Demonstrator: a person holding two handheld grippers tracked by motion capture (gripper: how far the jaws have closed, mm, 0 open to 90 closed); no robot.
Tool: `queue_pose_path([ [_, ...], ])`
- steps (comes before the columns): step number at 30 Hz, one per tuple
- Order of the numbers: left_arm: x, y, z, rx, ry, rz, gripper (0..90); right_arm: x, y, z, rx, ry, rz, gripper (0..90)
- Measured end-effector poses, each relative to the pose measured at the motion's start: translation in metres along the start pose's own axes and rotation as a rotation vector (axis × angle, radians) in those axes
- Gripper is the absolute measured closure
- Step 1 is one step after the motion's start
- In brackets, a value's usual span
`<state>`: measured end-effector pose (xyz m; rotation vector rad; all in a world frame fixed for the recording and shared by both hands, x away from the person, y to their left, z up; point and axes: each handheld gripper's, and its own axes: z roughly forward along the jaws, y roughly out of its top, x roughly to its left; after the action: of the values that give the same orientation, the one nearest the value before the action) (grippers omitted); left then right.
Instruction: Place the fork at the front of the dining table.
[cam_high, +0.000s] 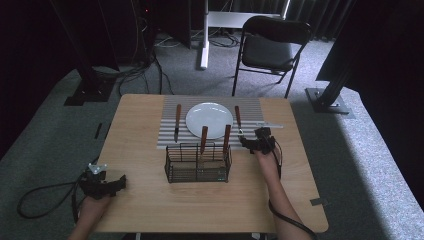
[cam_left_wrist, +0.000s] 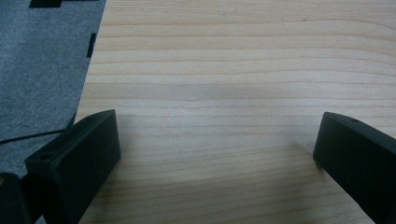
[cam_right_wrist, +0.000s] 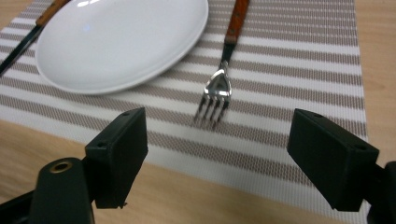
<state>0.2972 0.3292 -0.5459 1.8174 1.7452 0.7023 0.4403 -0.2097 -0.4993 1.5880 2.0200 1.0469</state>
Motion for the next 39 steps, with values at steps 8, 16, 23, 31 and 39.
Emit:
queue_pose_path([
  [8,0.000,0.000,0.000,0.000,0.000,0.000,0.4,-0.005,-0.019,-0.008,0.003,-0.007,-0.015,19.2],
  [16,0.000,0.000,0.000,0.000,0.000,0.000,0.4,-0.004,-0.034,-0.015,-0.007,-0.003,-0.027,18.2],
  [23,0.000,0.000,0.000,0.000,0.000,0.000,0.4,-0.005,-0.048,-0.023,-0.024,-0.004,-0.028,17.9],
  [31,0.000,0.000,0.000,0.000,0.000,0.000,0.4,-0.014,-0.069,-0.040,-0.023,-0.047,-0.032,16.8],
  [39,0.000,0.000,0.000,0.000,0.000,0.000,0.4,-0.025,-0.091,-0.057,-0.042,-0.079,-0.021,16.3],
])
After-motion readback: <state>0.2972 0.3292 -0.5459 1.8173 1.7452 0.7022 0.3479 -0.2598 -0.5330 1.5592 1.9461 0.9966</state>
